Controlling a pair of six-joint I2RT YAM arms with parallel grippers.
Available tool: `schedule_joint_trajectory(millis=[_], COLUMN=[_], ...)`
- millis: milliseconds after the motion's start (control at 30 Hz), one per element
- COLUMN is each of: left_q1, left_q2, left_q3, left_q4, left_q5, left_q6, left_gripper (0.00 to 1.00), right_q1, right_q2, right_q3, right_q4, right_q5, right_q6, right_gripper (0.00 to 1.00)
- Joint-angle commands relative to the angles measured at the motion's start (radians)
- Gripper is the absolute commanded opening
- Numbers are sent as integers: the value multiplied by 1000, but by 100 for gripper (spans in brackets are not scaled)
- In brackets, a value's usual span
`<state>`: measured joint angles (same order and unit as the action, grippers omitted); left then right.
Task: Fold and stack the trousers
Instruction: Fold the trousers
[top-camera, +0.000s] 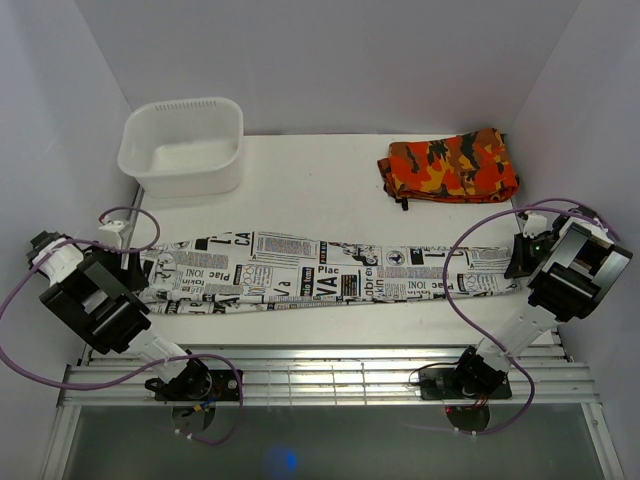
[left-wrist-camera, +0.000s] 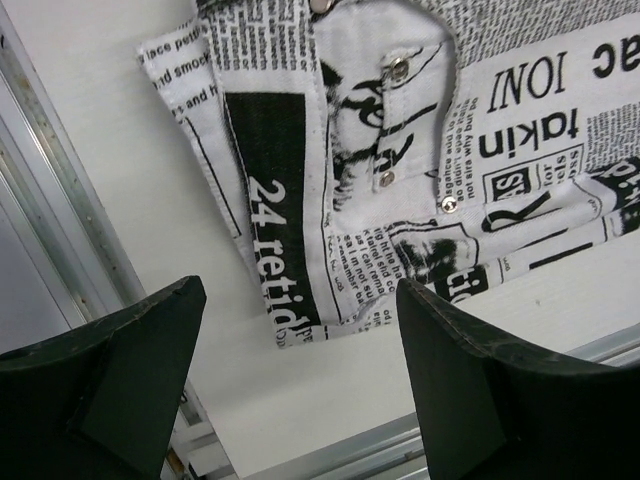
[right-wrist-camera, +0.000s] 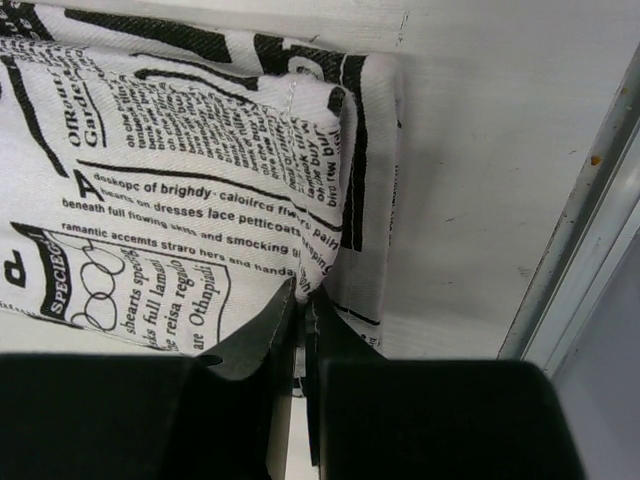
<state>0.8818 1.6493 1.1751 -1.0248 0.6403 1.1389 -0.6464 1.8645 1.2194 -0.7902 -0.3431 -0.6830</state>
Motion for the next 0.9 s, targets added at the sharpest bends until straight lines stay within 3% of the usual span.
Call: schedule_joint_trajectory(millis=[0,133,367,500,600,633,767,867], left_q1=[6,6,6,5,6,6,9,31], left_q2=[-39,-19,55,52,21,12,-40,-72], left_q3=[-18,-72,-83,-58,-43,-39,-9,18], left_q4=[15,58,75,71,46,39,5,-32], left_q5=[-106,-182,-157,-119,-77,-67,-45,-27], left_q6=[-42,-74,-142,-159,-146,-142,-136,-119], left_gripper=[88,87,70,44,33,22,0,0], right_q1=[4,10,24,31,39,40,40,39], right_q2=[-27,-22,-33,-36,-31,-27,-8,-13], right_q3=[26,45,69,94,135,152,305,367], right_q4=[14,-4,-23,-35,-40,-49,-99,-136], right_q5=[32,33,33,29,23,18,7,10], right_q6=[-16,-7,-1,7,17,20,20,1], right_gripper=[8,8,8,8,8,8,8,8])
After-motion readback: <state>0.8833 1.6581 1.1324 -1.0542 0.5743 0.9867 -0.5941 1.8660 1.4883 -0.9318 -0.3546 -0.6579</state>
